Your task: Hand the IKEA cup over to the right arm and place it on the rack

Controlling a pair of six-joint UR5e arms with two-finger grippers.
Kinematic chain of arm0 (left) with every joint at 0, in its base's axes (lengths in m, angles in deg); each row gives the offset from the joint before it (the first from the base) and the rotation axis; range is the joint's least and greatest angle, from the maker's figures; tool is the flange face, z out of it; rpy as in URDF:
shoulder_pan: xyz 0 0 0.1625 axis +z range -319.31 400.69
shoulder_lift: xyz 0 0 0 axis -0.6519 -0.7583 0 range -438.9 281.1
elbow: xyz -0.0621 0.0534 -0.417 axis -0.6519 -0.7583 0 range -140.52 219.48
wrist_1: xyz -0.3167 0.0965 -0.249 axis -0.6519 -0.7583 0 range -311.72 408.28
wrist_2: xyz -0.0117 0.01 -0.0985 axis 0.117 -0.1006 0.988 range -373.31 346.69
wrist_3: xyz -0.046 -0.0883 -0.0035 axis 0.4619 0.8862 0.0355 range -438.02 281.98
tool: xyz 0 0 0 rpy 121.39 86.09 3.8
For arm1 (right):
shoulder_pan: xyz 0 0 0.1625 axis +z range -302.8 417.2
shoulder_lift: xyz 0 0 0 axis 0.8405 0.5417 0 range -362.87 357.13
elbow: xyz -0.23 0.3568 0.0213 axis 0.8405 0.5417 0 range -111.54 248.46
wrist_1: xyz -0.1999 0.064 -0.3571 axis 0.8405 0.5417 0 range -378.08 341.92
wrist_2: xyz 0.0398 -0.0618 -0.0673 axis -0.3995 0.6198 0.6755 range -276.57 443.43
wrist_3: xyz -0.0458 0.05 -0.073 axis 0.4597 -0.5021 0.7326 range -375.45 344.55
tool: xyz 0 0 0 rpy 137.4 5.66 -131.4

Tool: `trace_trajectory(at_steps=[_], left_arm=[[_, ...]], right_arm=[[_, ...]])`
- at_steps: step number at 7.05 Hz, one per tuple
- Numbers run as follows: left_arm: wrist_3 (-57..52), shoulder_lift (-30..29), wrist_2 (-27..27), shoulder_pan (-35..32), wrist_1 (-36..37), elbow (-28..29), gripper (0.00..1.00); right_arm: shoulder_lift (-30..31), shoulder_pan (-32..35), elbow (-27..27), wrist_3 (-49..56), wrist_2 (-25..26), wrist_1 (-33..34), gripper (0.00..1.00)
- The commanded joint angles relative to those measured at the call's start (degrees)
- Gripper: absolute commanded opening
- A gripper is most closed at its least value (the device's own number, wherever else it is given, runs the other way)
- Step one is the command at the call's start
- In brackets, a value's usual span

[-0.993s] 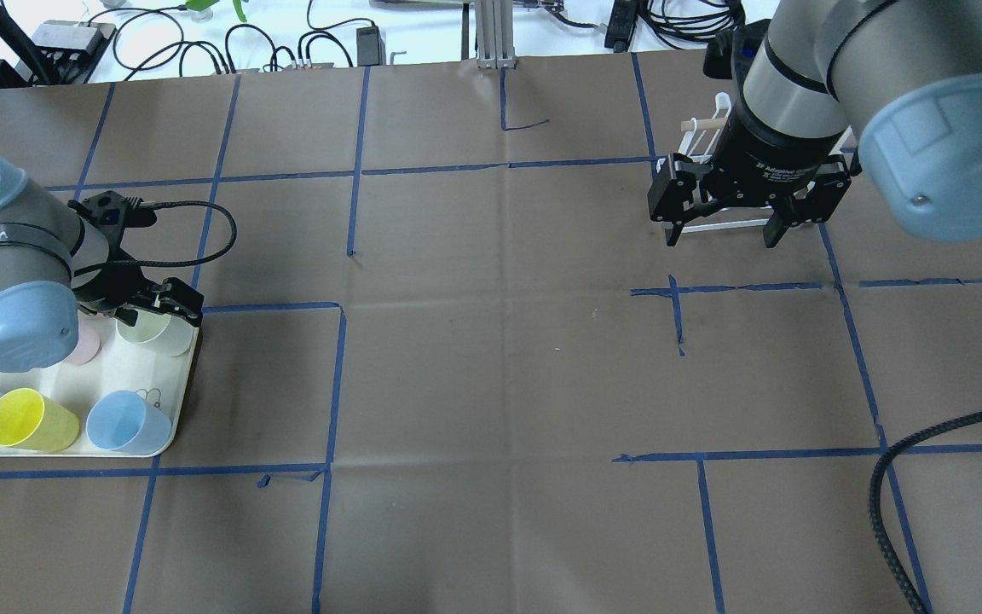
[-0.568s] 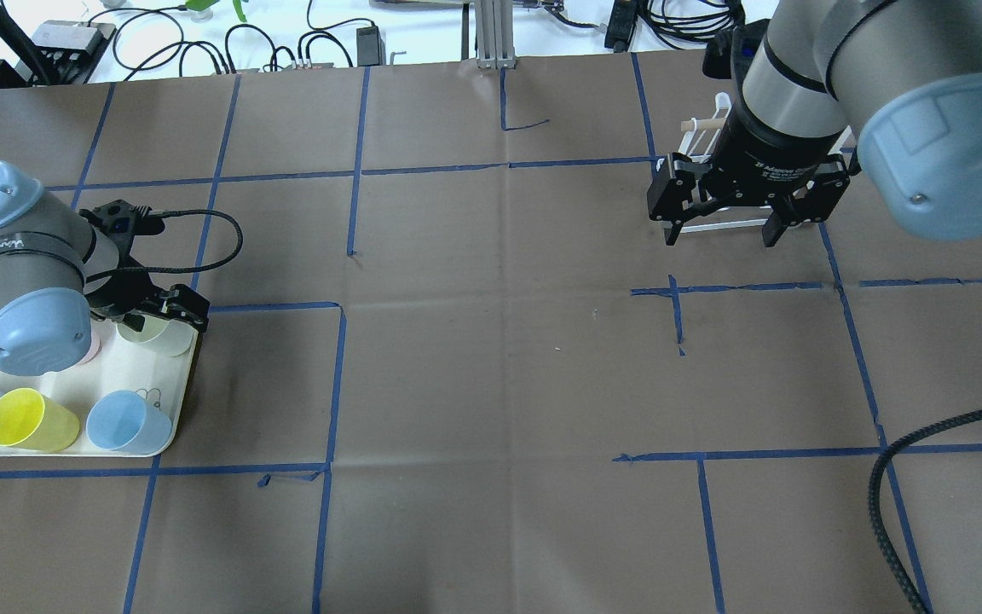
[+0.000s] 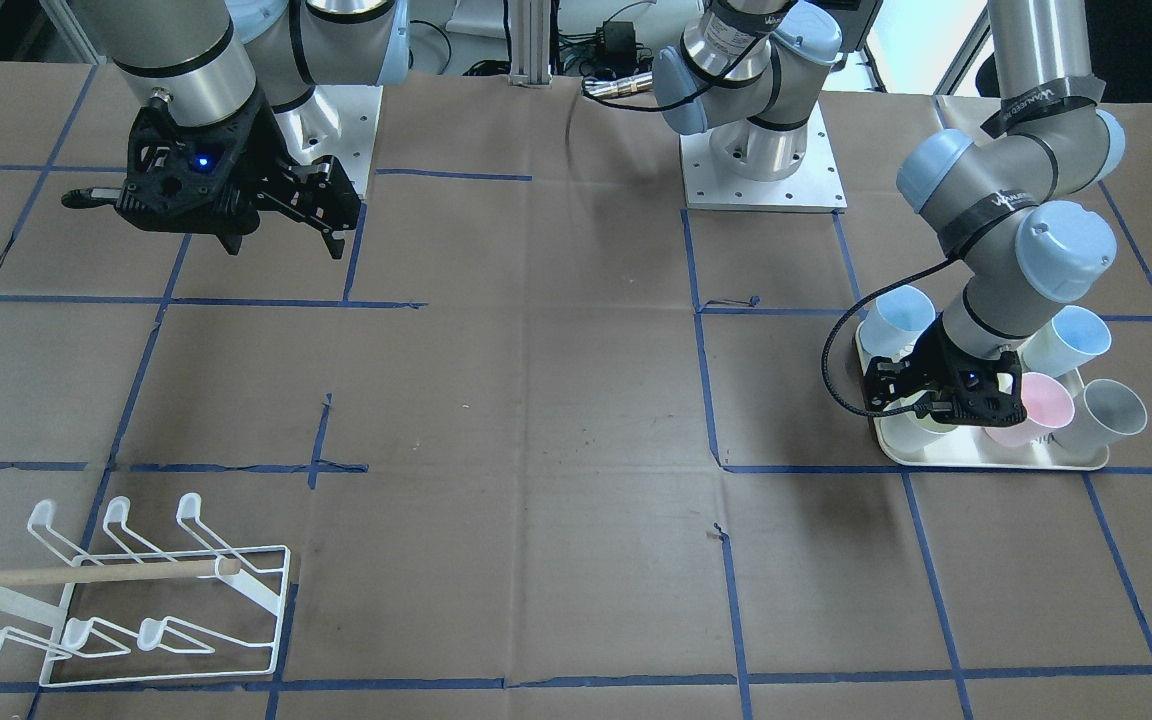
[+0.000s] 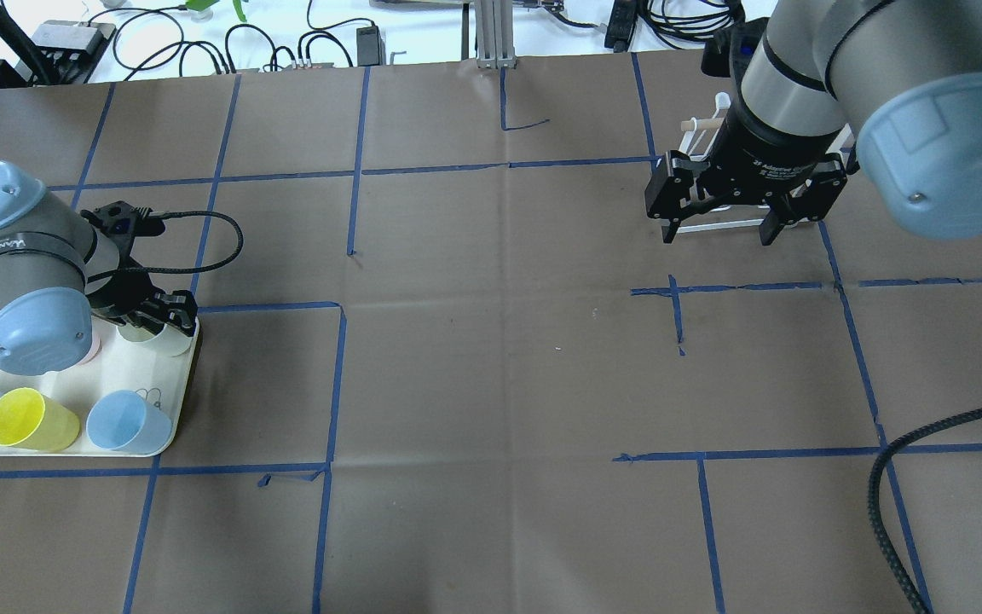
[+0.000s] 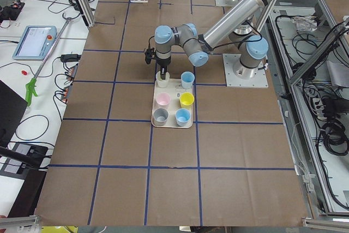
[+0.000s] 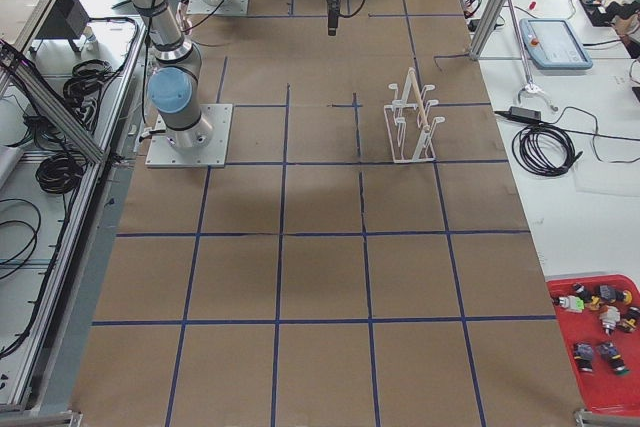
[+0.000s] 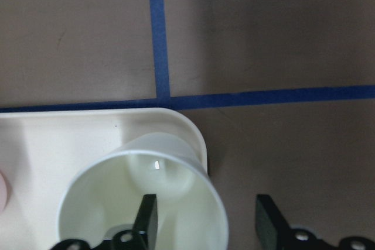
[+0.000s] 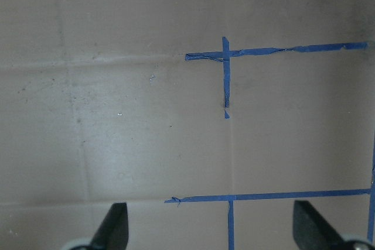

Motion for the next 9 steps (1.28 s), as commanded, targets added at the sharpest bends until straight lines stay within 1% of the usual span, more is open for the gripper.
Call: trace_trajectory(at_steps=[1, 2, 3, 4, 5, 6, 7, 8, 9], left_arm=[[0.3, 0.7, -0.8, 0.1, -0.6, 0.8, 0.00], [0.3, 2.2, -2.9, 0.0, -2.9, 1.4, 0.00], [0.4, 4.6, -4.3, -0.1, -6.8, 3.3, 0.00], [1.7, 7.3, -4.3, -0.3, -13.5, 6.5, 0.00], [2.3, 7.7, -3.6, -1.0, -20.2, 11.6, 0.00], [3.2, 7.4, -2.0, -1.7, -24.8, 17.0, 0.00], [3.6, 7.2, -1.0, -3.7, -29.2, 22.4, 0.00], [5.4, 6.8, -0.8, -5.8, -32.1, 27.5, 0.00], [5.4, 6.6, 1.4, -7.6, -32.9, 30.5, 0.00]], right_arm=[[0.0, 0.0, 0.0, -0.2, -0.3, 0.0, 1.00], [0.0, 0.0, -0.1, -0.4, -0.4, 0.0, 1.00], [0.0, 0.0, -0.1, -0.7, -1.3, 0.1, 1.00], [-0.2, 0.0, -0.1, -0.7, -5.4, 0.9, 1.00], [-0.4, 0.0, -0.2, -0.8, -7.5, 1.0, 1.00], [-0.3, 0.0, -0.2, -0.8, -9.8, 2.5, 1.00], [-0.4, 0.0, -0.2, -1.0, -13.5, 6.3, 1.00], [-0.4, 0.0, 0.0, -0.6, -17.1, 7.7, 1.00], [-0.6, 0.0, -0.3, -0.6, -16.7, 7.6, 1.00]])
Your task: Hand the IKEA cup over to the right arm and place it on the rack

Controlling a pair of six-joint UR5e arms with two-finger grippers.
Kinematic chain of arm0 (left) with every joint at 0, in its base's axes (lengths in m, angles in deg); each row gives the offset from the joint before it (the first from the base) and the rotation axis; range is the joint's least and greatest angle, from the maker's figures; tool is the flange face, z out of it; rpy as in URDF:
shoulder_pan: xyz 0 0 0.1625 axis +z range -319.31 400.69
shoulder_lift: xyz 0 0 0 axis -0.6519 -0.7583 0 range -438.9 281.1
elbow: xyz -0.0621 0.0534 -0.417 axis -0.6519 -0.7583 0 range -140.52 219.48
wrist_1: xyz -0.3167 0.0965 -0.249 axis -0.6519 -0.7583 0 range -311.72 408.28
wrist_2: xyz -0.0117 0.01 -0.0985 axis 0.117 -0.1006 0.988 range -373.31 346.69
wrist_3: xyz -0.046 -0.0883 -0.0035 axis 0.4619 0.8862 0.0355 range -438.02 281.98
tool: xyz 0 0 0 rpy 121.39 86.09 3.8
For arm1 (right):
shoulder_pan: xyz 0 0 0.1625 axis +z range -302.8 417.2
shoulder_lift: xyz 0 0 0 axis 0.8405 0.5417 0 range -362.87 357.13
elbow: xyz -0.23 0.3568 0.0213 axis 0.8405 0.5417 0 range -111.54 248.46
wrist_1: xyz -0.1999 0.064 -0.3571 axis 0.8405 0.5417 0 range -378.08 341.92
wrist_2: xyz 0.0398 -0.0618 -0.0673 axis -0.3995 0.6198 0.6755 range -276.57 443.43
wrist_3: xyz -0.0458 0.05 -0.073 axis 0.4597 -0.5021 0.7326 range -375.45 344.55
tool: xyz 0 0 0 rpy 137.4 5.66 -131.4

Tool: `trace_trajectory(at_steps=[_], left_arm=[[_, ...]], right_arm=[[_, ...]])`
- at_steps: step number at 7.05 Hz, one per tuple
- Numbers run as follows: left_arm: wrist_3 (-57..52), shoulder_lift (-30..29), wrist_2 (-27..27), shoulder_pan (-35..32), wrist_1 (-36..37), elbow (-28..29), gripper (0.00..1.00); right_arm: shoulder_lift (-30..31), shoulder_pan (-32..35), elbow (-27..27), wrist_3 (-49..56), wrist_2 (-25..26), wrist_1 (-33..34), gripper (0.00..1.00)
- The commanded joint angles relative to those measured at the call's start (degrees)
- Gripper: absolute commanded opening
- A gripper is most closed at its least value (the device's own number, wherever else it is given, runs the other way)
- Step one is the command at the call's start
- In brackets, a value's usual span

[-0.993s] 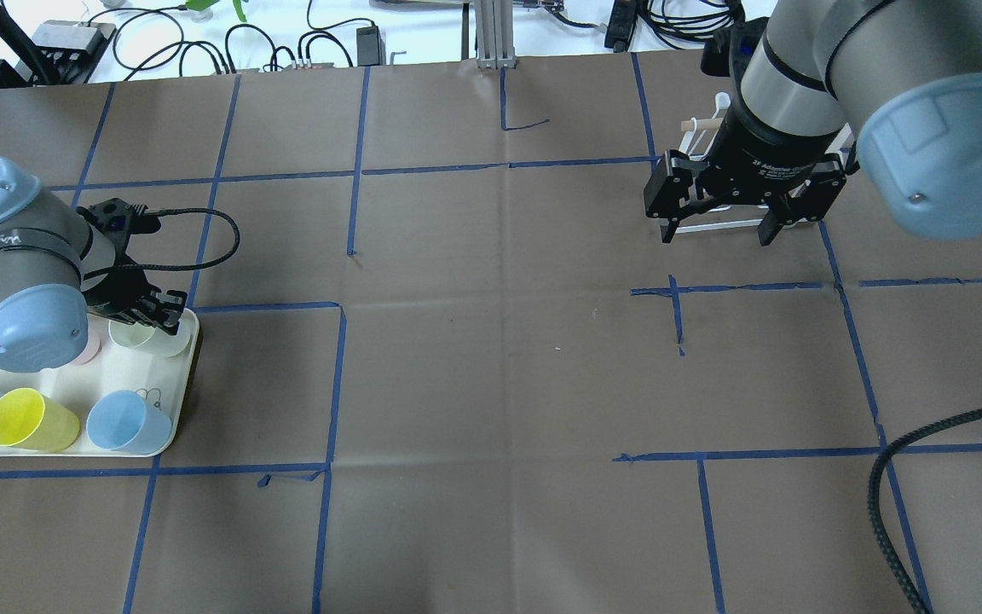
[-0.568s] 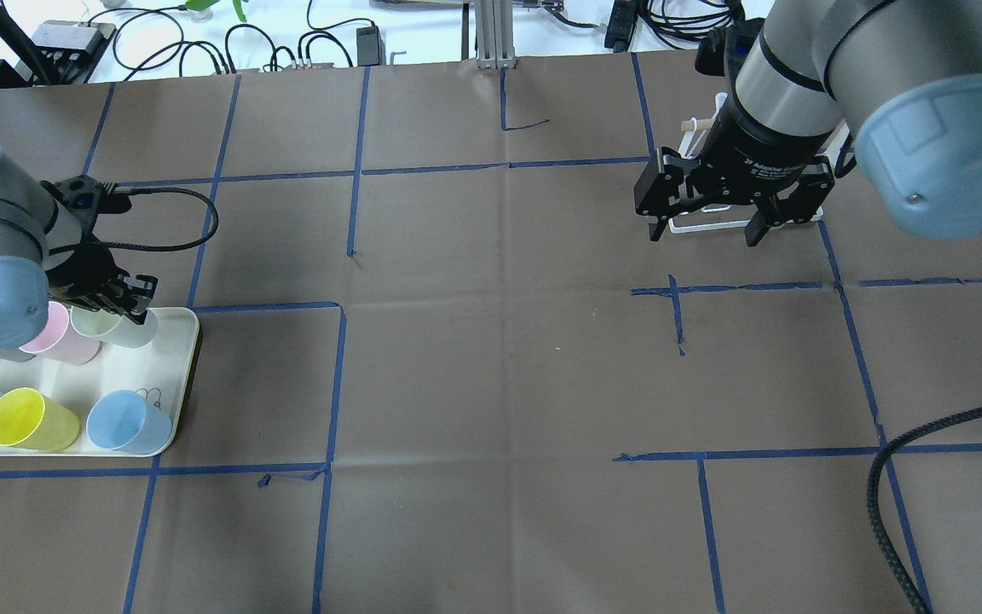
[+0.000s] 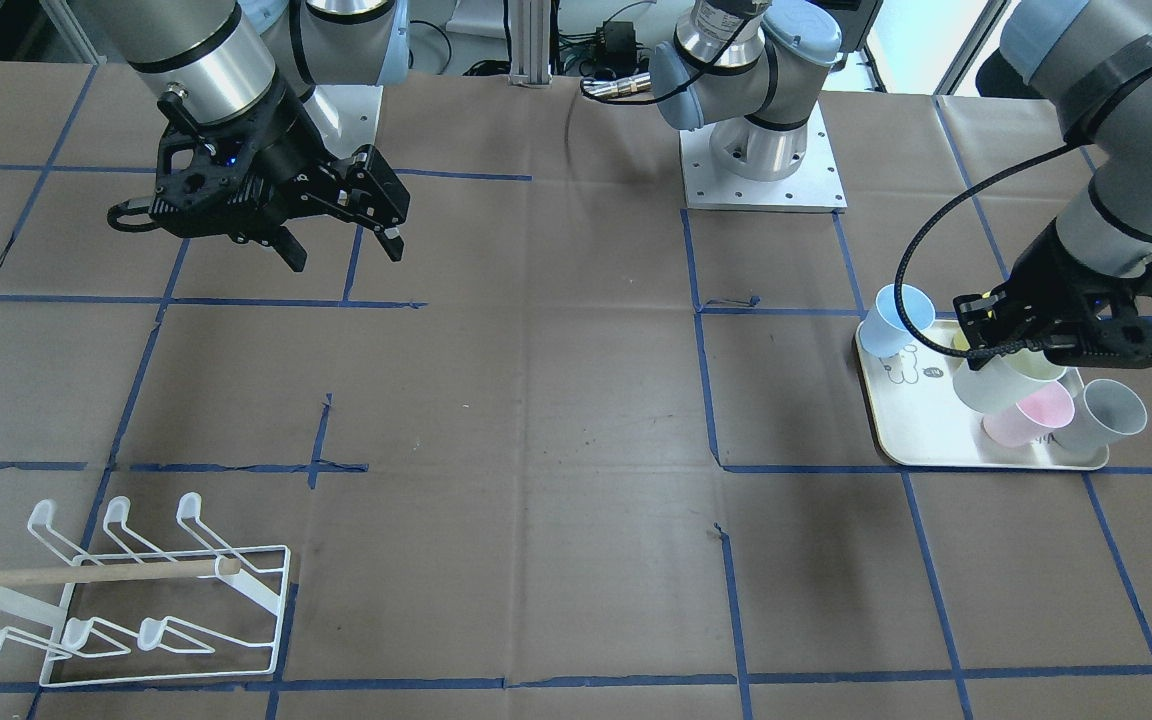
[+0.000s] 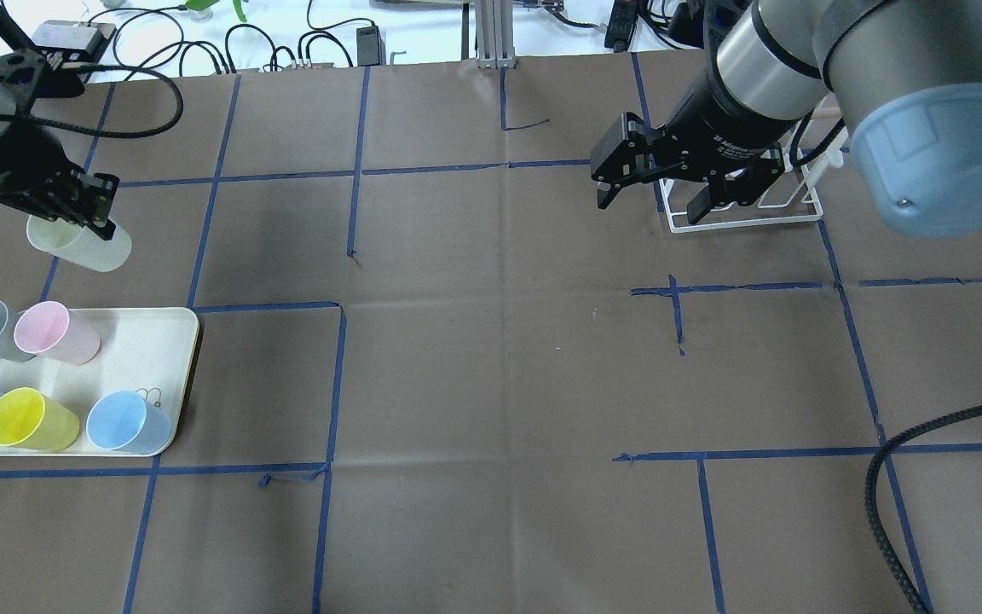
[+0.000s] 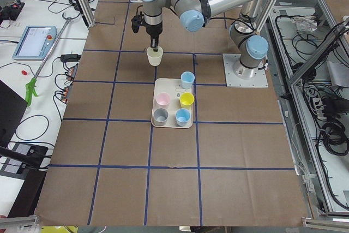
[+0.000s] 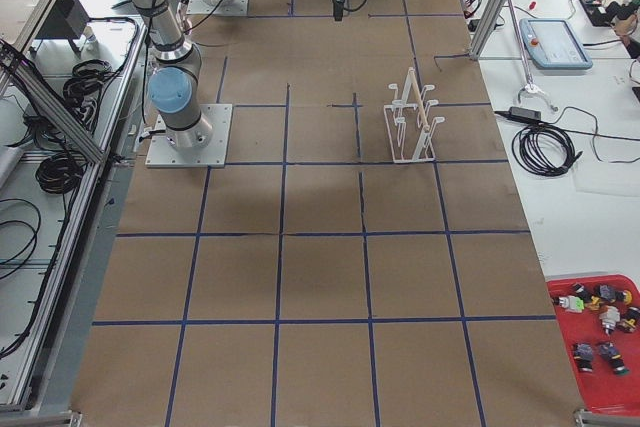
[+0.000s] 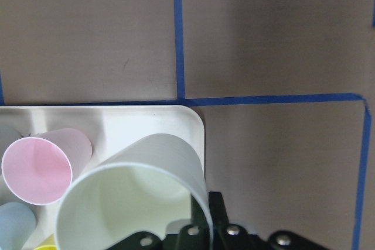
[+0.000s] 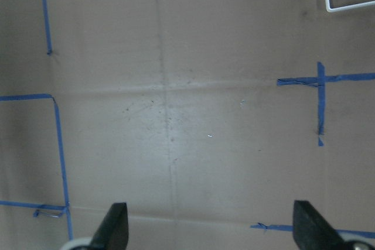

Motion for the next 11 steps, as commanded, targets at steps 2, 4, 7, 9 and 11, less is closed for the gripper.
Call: trace_trajectory(at_steps=[2, 4, 7, 9, 11], left_arm=[[0.1, 0.7, 11.1, -4.3, 3.5, 3.9, 0.00], [-0.7, 0.2, 18.3, -8.0, 17.2, 0.7, 0.00], [-0.3, -0.4, 28.2, -13.3, 56.8, -18.0, 0.00], [-0.1, -0.5, 32.9, -15.6, 75.7, -28.1, 0.00], [0.1, -3.1, 34.3, -19.7, 90.1, -34.6, 0.00]], right_arm=[[-1.9, 0.0, -2.3, -0.3, -0.8, 13.7, 1.00], [-1.3, 0.0, -7.3, -14.1, -1.9, 30.4, 1.00], [-1.7, 0.1, -17.4, -36.0, -8.4, 56.2, 0.99], [-2.7, 0.2, -21.6, -49.9, -8.5, 69.5, 0.99], [-5.7, 0.2, -27.1, -65.2, -8.5, 86.7, 0.99]])
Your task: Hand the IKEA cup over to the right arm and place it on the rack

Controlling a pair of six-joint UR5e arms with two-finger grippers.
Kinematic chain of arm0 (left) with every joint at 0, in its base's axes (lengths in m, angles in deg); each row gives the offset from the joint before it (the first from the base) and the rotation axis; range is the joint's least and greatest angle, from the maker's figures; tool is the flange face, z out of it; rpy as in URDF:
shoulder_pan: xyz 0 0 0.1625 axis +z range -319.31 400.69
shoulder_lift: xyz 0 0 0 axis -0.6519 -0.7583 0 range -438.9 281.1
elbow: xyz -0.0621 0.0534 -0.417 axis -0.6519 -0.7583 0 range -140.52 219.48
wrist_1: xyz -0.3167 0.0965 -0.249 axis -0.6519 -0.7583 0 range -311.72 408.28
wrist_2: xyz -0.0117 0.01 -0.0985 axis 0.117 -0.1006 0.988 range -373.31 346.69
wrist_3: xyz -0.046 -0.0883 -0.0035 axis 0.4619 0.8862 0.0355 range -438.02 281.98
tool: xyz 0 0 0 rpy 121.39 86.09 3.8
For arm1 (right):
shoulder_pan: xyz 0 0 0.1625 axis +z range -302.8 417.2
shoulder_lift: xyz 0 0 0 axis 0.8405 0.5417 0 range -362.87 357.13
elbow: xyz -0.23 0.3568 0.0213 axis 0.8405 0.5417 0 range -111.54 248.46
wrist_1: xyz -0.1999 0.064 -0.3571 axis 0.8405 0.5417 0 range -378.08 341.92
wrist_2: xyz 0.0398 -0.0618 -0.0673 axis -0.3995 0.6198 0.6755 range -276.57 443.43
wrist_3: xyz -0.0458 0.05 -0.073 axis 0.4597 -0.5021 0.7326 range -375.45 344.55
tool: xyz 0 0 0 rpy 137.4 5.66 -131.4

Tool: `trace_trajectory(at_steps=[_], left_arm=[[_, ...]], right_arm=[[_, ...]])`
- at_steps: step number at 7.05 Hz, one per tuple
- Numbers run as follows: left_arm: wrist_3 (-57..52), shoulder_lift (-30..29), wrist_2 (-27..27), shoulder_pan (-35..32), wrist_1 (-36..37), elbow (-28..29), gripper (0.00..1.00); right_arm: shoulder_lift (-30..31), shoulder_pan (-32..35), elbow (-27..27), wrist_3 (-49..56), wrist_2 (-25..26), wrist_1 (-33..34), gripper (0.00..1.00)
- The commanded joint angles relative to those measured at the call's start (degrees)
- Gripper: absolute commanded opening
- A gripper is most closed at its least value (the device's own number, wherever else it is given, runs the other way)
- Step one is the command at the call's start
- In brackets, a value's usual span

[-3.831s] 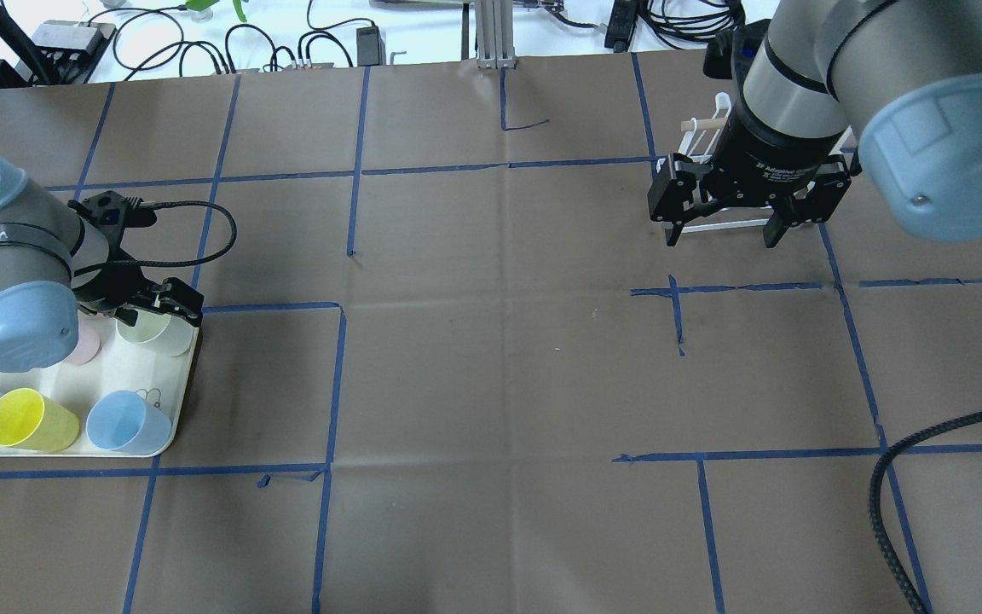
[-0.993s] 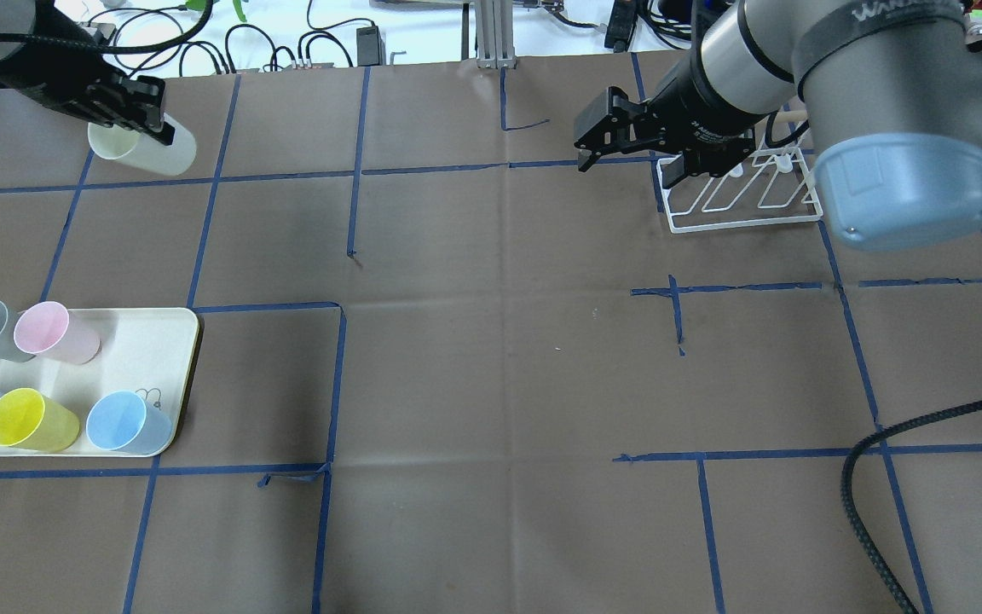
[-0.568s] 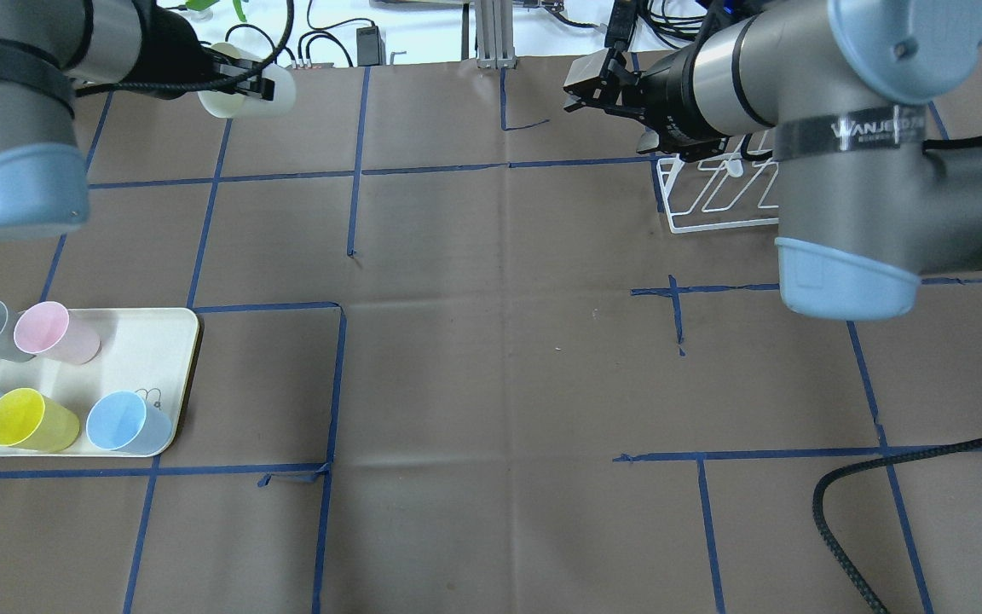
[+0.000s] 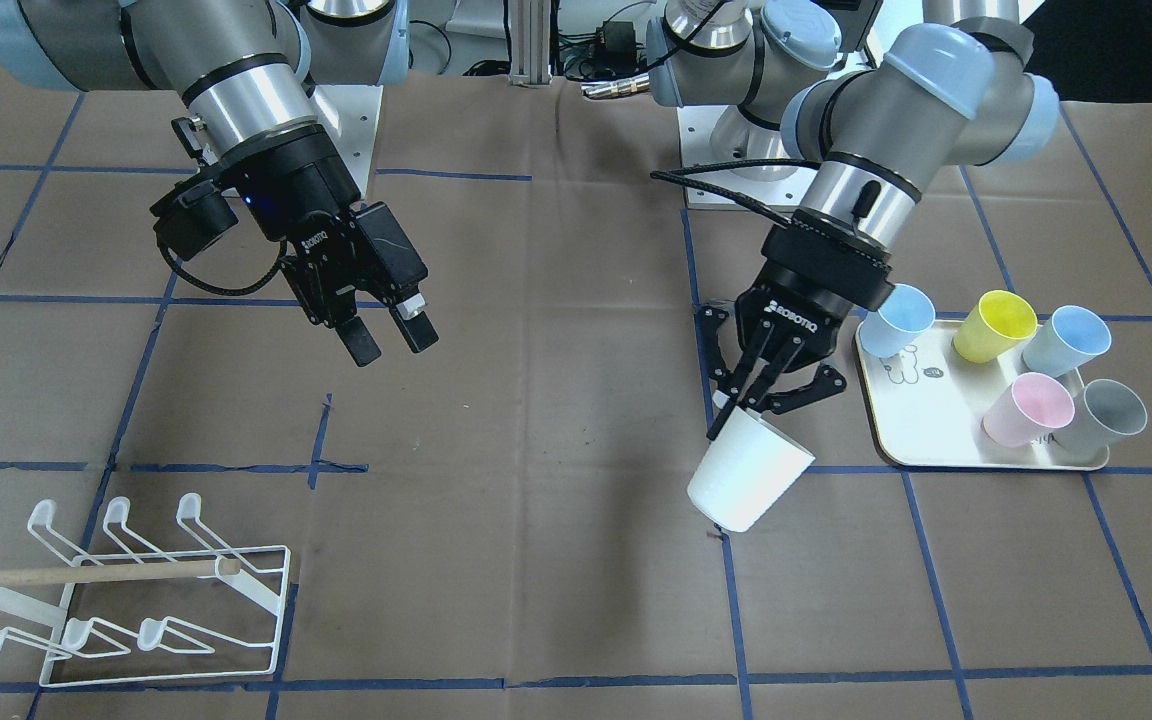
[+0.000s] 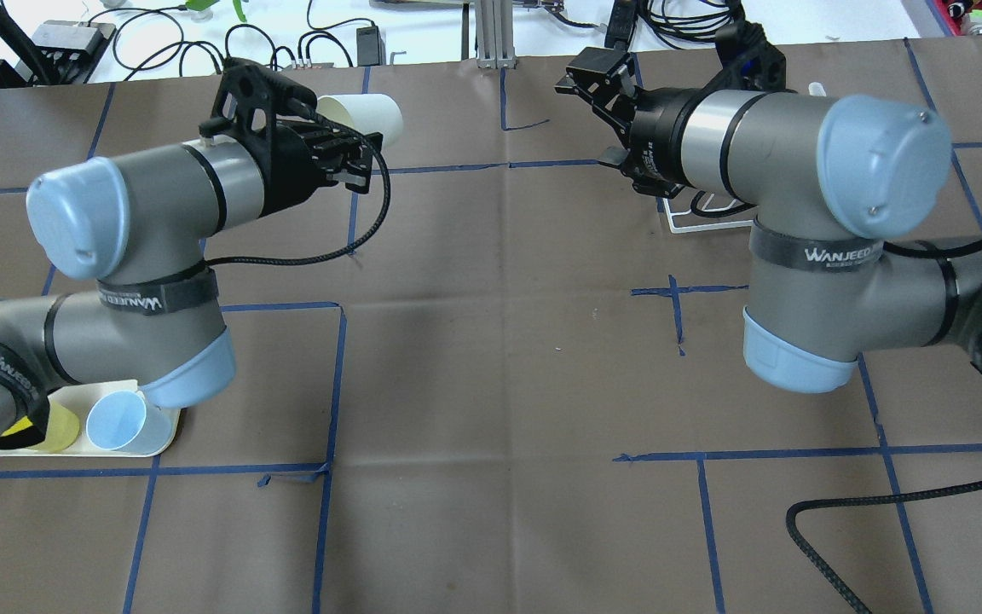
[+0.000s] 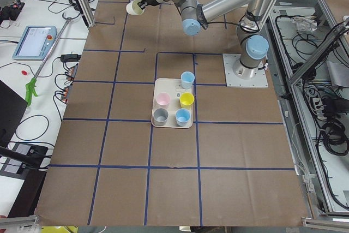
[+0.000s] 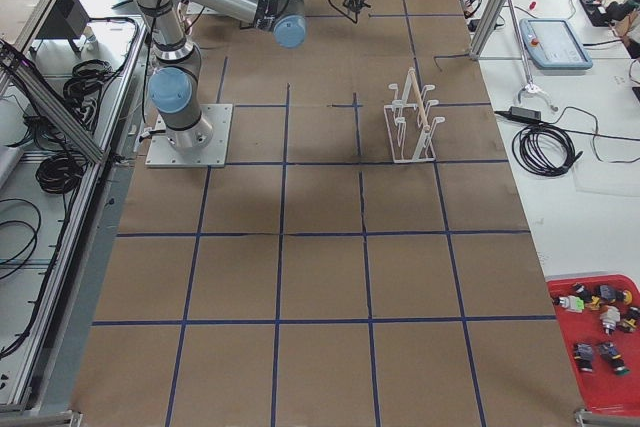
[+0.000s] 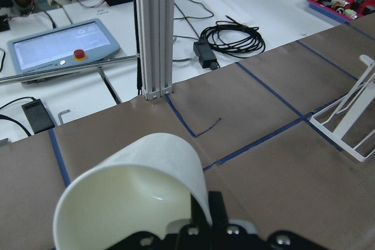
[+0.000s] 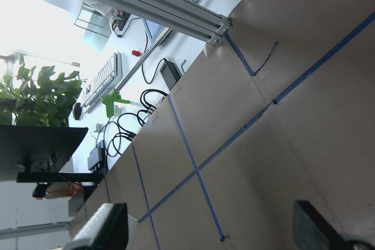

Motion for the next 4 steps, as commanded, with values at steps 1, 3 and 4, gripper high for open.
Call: trace_trajectory(at_steps=[1, 3, 4], left_arm=[[4.4, -6.8, 0.8, -3.7, 18.9, -4.3, 0.00], [16.2, -13.0, -0.8, -6.8, 35.7, -4.2, 0.00], [16.7, -14.1, -3.7, -7.7, 36.0, -4.0, 0.00]], right_arm=[[-2.8, 0.0, -4.3, -12.4, 0.0, 13.5, 1.00], [-4.7, 0.2, -5.5, -13.3, 0.1, 13.7, 0.99], [-5.7, 0.4, -5.5, -17.6, 0.1, 17.3, 0.98]])
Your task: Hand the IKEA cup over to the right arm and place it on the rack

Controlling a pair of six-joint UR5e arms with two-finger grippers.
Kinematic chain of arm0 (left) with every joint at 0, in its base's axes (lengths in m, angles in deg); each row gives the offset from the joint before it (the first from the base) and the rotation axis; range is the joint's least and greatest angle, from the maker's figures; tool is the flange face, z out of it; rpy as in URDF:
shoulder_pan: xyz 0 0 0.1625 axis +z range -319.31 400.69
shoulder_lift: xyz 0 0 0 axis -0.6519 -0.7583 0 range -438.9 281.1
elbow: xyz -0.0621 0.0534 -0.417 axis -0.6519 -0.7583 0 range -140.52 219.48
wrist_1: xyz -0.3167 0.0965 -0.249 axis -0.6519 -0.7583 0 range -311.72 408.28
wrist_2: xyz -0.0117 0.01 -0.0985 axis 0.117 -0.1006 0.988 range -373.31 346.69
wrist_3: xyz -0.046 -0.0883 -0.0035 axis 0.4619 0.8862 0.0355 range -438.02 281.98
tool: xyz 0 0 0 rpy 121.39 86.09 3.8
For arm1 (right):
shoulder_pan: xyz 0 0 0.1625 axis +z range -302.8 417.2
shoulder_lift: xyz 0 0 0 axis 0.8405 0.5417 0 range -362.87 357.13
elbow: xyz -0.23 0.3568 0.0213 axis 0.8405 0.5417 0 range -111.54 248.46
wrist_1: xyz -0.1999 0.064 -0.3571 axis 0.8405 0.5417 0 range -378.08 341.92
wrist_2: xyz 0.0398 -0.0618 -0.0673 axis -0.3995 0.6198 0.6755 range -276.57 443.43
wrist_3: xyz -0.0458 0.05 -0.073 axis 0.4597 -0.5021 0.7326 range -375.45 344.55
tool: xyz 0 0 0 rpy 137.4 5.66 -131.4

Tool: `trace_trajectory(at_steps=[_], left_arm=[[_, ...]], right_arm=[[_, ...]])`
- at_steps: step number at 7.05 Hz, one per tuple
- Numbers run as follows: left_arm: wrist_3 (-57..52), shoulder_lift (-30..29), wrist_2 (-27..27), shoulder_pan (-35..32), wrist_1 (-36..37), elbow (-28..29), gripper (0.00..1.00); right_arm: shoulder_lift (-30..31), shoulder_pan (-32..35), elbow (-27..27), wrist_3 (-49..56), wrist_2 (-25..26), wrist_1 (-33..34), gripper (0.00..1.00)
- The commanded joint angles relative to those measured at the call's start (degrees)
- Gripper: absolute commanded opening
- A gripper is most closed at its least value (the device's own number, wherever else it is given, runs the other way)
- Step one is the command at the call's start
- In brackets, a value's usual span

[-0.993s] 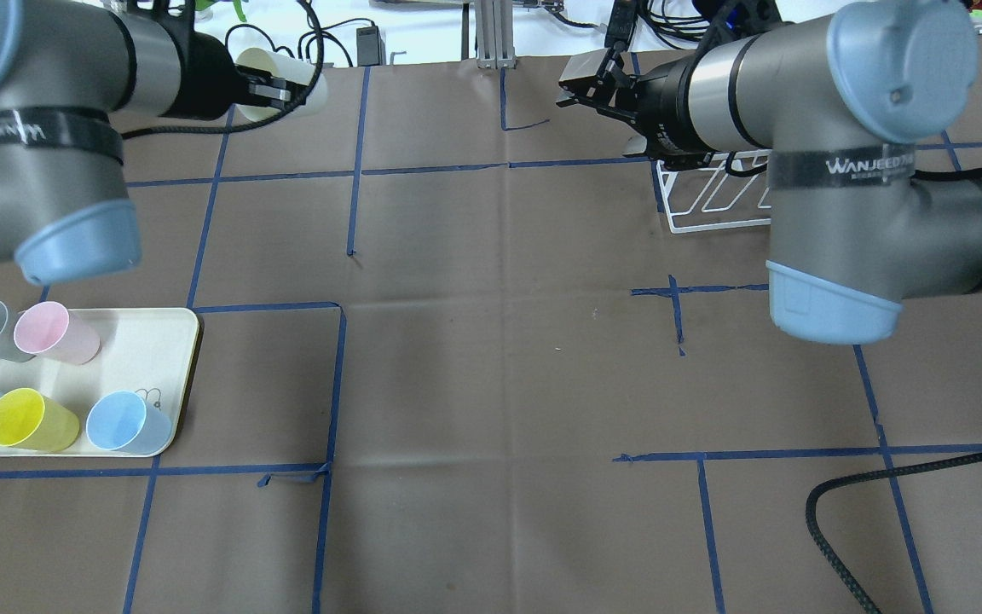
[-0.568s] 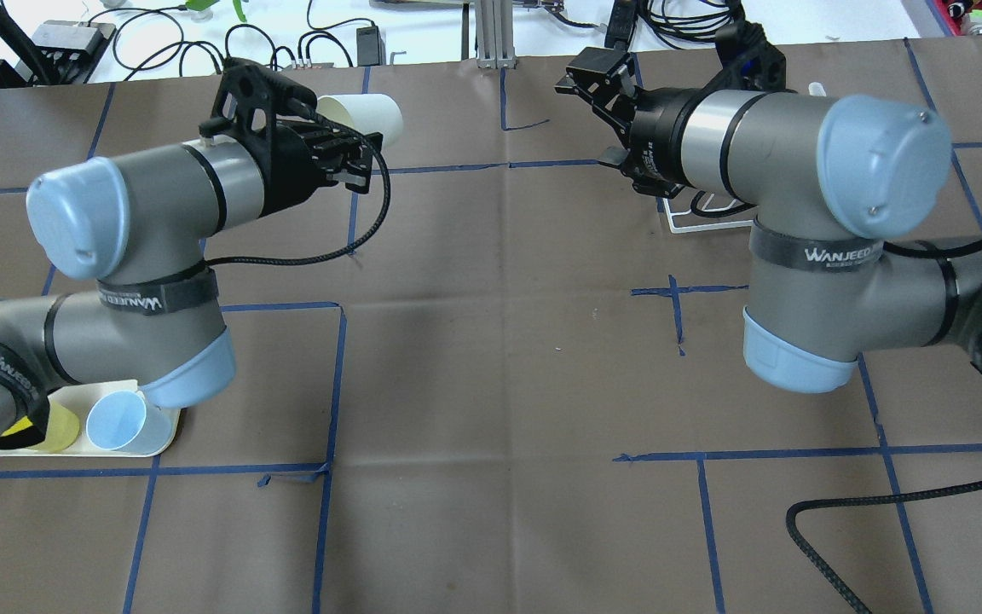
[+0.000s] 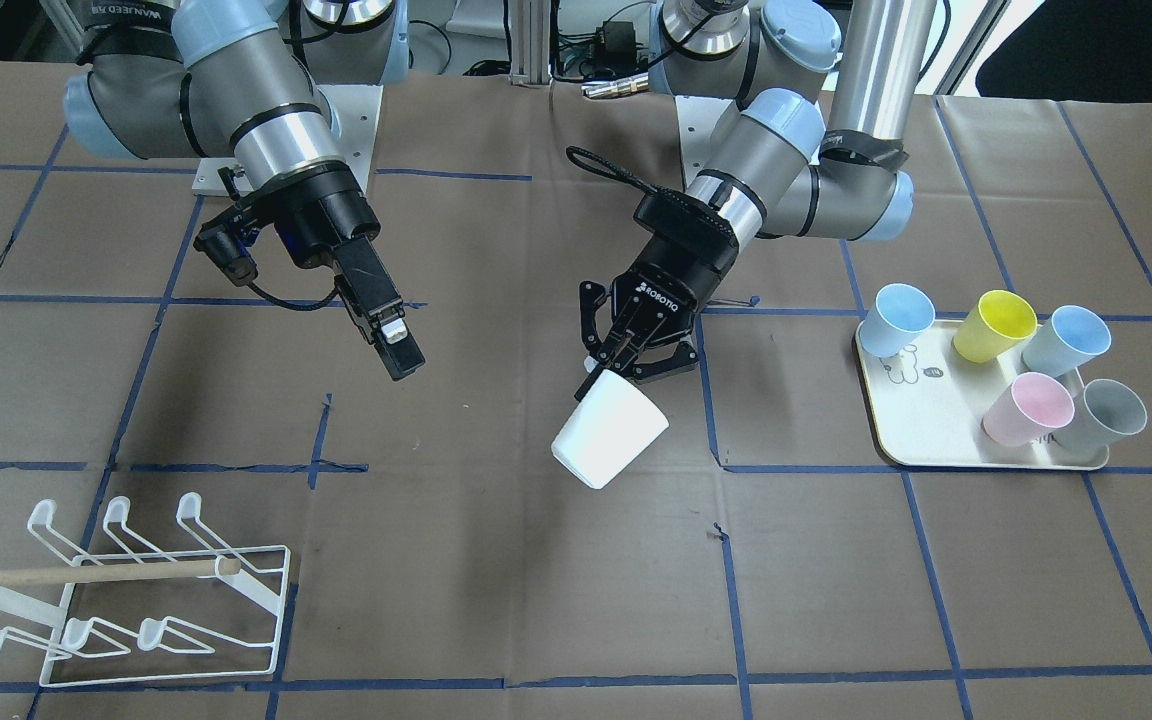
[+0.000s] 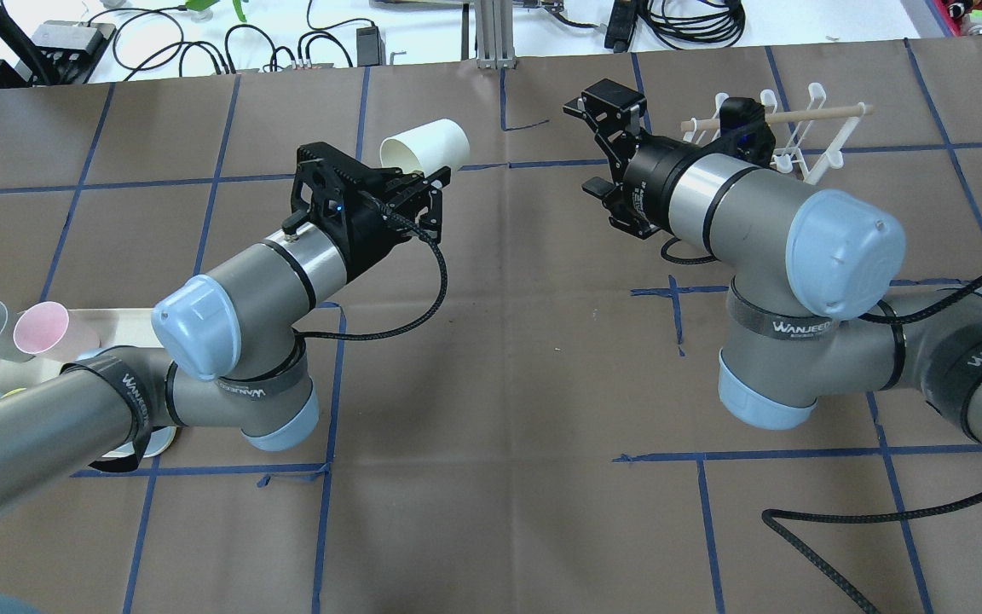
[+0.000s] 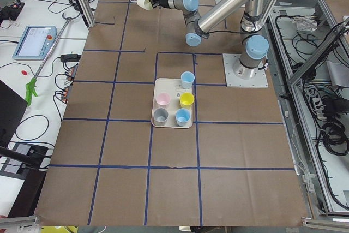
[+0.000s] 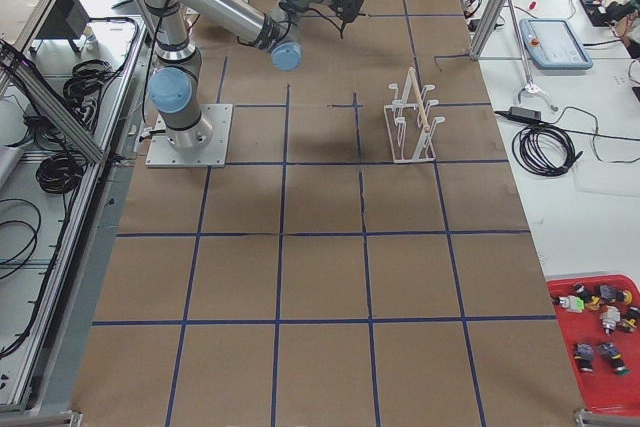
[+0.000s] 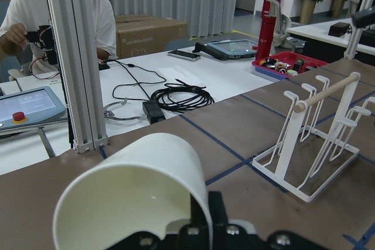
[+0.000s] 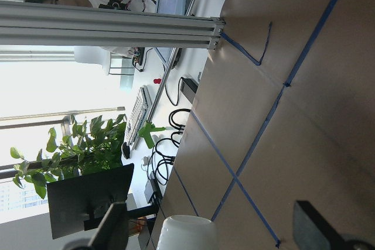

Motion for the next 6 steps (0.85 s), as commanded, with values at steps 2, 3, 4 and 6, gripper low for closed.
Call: trace_trajectory(at_steps=[2, 3, 4, 6], left_arm=[[2.3, -1.5, -3.0, -2.0, 2.9, 0.1, 0.01], [2.3, -1.7, -3.1, -2.8, 2.8, 0.1, 0.01], [2.4, -1.7, -3.2, -3.3, 2.5, 0.1, 0.01], [2.4, -1.6, -3.2, -3.3, 2.6, 0.1, 0.02]], right_arm=[[-5.8, 1.0, -0.3, -5.5, -0.3, 13.0, 1.00], [-8.4, 2.4, 0.0, -5.2, -0.9, 15.0, 1.00], [-10.7, 3.1, 0.3, -5.1, -5.1, 15.6, 1.00], [-11.9, 3.7, 0.8, -4.9, -7.0, 15.1, 1.00]])
